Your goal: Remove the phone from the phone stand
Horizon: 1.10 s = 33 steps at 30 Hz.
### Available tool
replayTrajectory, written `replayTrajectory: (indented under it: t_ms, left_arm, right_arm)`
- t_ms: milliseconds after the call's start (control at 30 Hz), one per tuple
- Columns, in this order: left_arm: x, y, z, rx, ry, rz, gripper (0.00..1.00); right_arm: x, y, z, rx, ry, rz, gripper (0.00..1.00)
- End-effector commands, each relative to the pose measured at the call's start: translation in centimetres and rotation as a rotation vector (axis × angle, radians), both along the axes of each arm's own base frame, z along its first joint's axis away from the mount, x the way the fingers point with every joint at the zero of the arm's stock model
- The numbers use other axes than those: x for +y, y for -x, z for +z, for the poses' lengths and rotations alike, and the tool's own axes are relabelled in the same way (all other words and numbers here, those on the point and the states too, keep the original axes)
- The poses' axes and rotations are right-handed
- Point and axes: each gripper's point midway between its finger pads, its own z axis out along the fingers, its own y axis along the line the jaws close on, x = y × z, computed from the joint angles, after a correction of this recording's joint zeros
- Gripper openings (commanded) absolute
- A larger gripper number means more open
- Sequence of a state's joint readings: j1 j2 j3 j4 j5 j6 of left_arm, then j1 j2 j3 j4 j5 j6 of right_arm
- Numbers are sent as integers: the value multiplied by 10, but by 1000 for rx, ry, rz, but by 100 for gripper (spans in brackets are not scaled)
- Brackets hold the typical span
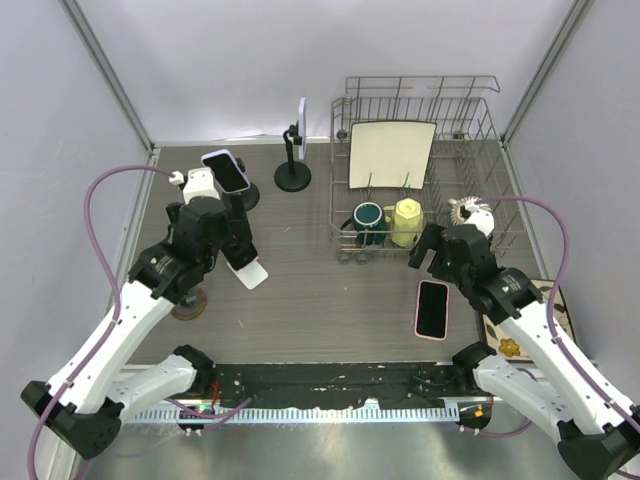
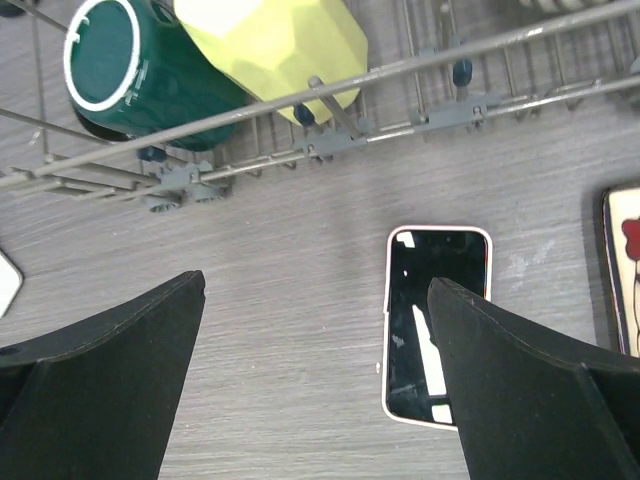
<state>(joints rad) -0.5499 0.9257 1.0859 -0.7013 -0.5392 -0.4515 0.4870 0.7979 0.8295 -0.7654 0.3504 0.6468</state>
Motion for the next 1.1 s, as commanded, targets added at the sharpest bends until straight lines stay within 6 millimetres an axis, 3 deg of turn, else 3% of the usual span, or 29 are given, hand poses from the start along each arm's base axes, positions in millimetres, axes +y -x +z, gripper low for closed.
replayTrajectory:
  t_ms: [0,167,333,733,1067]
  left_arm:
    - [16,-14,5,-9,48,180,100]
    - [27,-25,-20,38,64,296,100]
    - [41,-34,-28,-21,61,413,100]
    - [33,-60,-53,-31,51,454,100]
    - [33,-72,-72,-52,33,477,100]
  right_arm:
    - [0,-10,33,-148,1,44,99]
    - [7,-7,35,-195,-15,115,97]
    - [16,-5,36,-223,-29,177,96]
    - [24,-21,40,-256,60,270,96]
    - [33,-22,31,-235,65,329,96]
